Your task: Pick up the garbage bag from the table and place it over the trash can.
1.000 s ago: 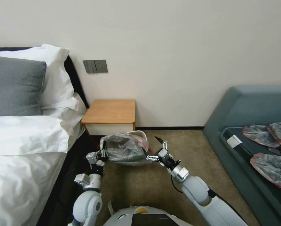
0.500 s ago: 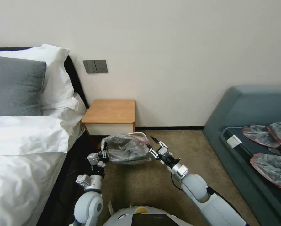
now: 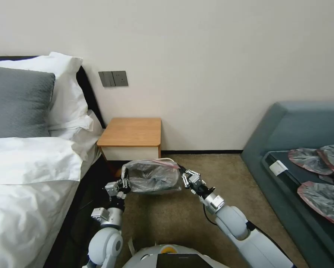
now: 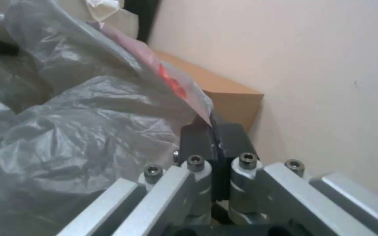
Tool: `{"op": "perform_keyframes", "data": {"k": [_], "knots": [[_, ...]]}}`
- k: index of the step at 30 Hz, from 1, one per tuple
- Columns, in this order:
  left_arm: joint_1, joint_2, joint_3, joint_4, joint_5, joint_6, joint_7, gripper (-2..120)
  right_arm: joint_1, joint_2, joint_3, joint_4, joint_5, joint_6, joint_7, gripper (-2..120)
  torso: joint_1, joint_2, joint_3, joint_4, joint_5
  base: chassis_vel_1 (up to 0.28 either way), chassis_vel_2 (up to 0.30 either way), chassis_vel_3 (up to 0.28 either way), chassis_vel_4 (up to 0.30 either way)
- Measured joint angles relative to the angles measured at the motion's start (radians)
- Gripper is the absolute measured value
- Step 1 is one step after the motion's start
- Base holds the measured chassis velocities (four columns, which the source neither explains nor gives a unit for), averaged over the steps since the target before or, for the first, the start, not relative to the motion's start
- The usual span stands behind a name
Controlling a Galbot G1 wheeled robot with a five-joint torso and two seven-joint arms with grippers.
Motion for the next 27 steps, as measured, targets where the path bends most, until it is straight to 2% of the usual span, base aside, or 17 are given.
{"op": "perform_keyframes", "data": {"k": [10, 12, 15, 17, 27], "knots": [[0.0, 0.012, -0.034, 0.025, 0.007, -0.069, 0.1, 7, 0.013, -0.009, 0.037, 0.0, 0.02, -0.002, 0.006, 0, 0.0, 0.0, 0.0, 0.0, 0.0, 0.0, 0.0, 0.0, 0.0], [0.0, 0.012, -0.043, 0.03, -0.015, -0.104, 0.155, 7, 0.017, -0.01, 0.045, -0.006, 0.025, -0.002, 0.007, 0, 0.0, 0.0, 0.0, 0.0, 0.0, 0.0, 0.0, 0.0, 0.0], [0.001, 0.012, -0.046, 0.032, -0.027, -0.124, 0.191, 7, 0.018, -0.01, 0.049, -0.008, 0.026, -0.002, 0.008, 0, 0.0, 0.0, 0.0, 0.0, 0.0, 0.0, 0.0, 0.0, 0.0], [0.004, 0.012, -0.047, 0.033, -0.058, -0.146, 0.24, 7, 0.019, -0.01, 0.051, -0.013, 0.027, -0.002, 0.008, 0, 0.0, 0.0, 0.0, 0.0, 0.0, 0.0, 0.0, 0.0, 0.0], [0.019, 0.011, -0.01, -0.025, -0.193, -0.109, 0.219, 7, 0.028, -0.001, 0.049, -0.047, 0.026, -0.001, 0.014, 0, 0.0, 0.0, 0.0, -0.0001, 0.0, 0.0, 0.0, 0.0, 0.0]]}}
